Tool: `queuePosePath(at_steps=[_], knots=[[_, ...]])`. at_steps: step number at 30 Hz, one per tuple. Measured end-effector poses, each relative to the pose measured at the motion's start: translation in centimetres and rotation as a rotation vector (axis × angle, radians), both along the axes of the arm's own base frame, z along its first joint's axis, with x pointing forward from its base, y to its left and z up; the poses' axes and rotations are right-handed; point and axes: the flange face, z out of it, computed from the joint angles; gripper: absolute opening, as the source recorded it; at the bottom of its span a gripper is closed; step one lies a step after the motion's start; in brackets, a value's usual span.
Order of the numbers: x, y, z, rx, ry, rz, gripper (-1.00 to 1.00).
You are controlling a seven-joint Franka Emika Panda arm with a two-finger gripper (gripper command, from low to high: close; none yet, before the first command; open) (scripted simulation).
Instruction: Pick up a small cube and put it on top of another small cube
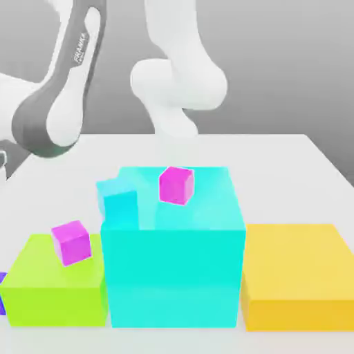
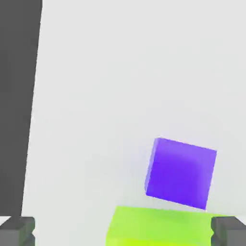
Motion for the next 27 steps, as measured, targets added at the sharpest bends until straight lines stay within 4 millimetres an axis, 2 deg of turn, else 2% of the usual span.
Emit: queuePosePath(at_steps=[5,6,12,14,17,21,23,27], knots=[[-1.1,-0.8,-7.4,0.026,0.014,-0.063,0.00],[-1.1,-0.7,-8.2,0.026,0.015,-0.064,-1.00],[-1.1,-0.7,-8.6,0.024,0.013,-0.065,-1.00],[-1.1,-0.8,-7.2,0.025,0.013,-0.066,-1.00],[-1.1,-0.8,-3.4,0.026,0.013,-0.065,-1.00],[0.0,-0.1,-1.4,0.006,0.027,0.129,-1.00],[-0.1,0.8,0.4,-0.009,0.047,0.209,-1.00],[-0.3,3.9,4.2,-0.008,0.047,0.174,-1.00]])
